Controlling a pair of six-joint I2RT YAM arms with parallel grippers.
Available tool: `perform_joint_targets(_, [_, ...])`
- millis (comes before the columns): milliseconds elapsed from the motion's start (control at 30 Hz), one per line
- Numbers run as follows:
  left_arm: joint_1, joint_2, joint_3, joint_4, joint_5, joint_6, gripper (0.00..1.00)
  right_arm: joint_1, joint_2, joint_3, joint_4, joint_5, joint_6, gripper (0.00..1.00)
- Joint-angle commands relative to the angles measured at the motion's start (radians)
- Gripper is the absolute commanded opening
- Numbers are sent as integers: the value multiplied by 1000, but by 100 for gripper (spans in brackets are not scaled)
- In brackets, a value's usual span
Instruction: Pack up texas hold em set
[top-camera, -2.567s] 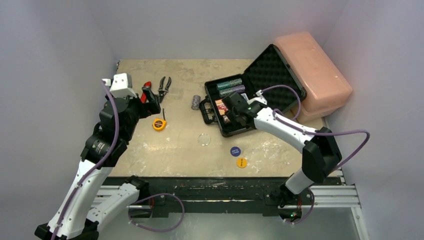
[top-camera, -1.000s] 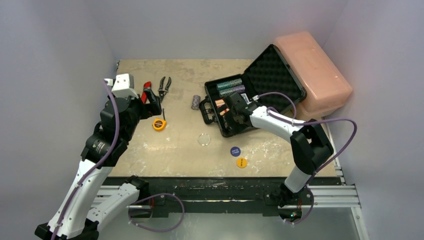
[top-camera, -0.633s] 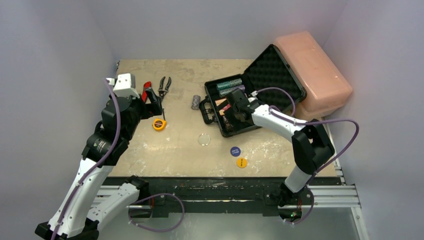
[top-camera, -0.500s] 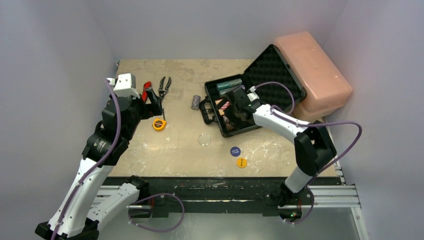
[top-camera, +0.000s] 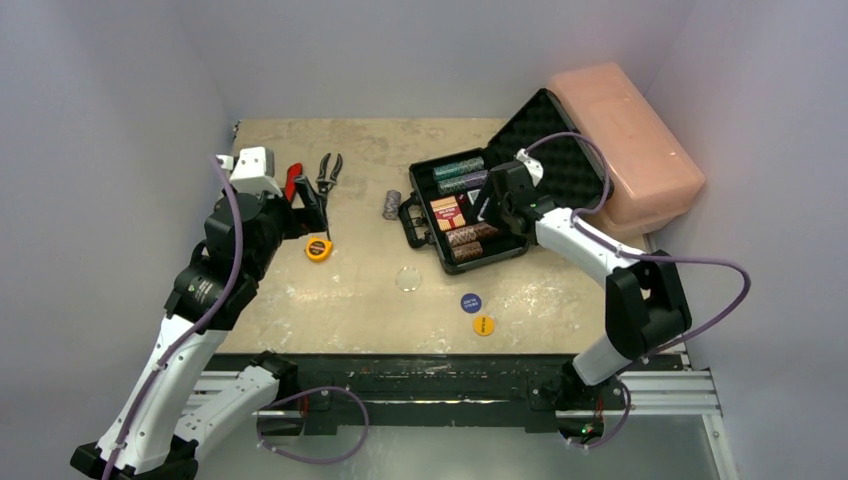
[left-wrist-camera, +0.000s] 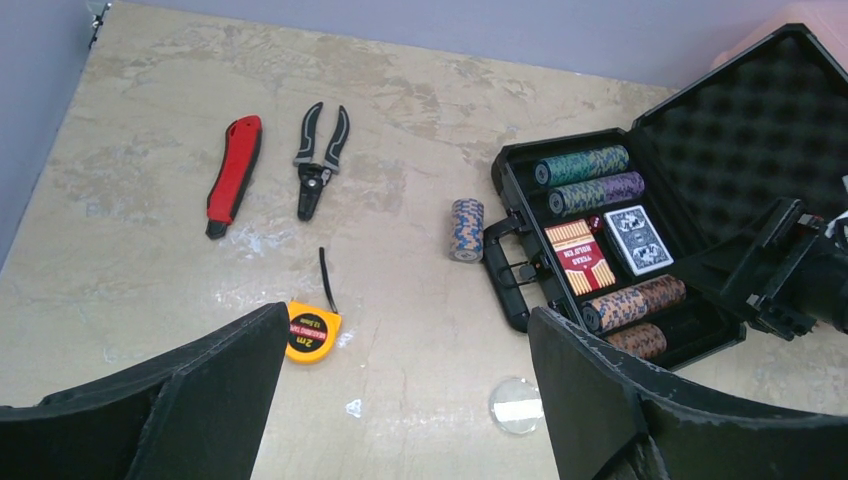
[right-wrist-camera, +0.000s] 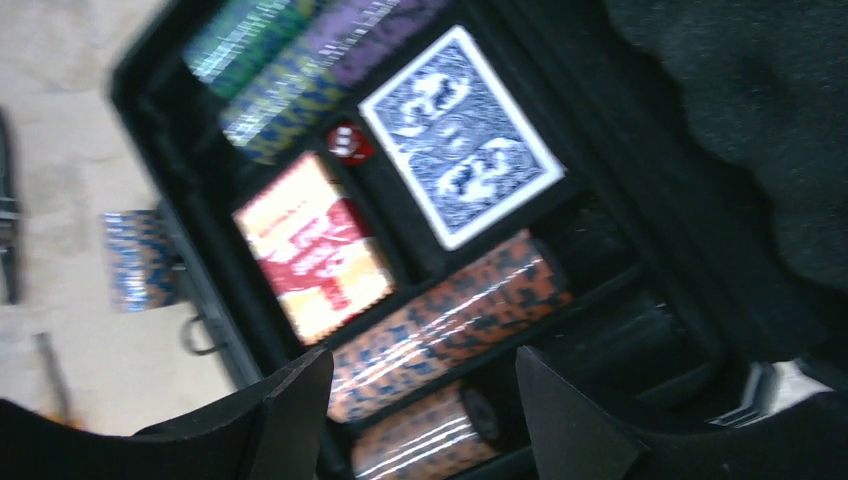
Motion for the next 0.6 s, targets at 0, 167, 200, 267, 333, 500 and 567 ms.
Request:
perform_joint_targets(0, [-1, 1, 21, 22, 36, 17, 89, -8, 38, -9, -22, 50, -157, 66])
perform_joint_targets(167, [-1, 6, 21, 22, 51, 18, 89, -9, 67, -24, -32, 80, -229, 37])
perform_joint_targets(200, [-1, 7, 21, 21, 54, 19, 89, -9, 74, -27, -38, 84, -238, 33])
perform_joint_targets(267, [-1, 9, 22, 21, 59, 20, 88, -9, 86, -37, -45, 99, -246, 28])
perform_joint_targets(333, [-1, 9, 22, 22, 61, 19, 88, -8, 91, -53, -44, 108, -254, 24])
perform_joint_targets(500, [-1, 15, 23, 21, 69, 19, 88, -8, 99, -77, -35, 80, -290, 17])
perform_joint_targets(567, [-1, 15, 24, 22, 71, 20, 88, -8, 101, -85, -26, 44, -302, 15])
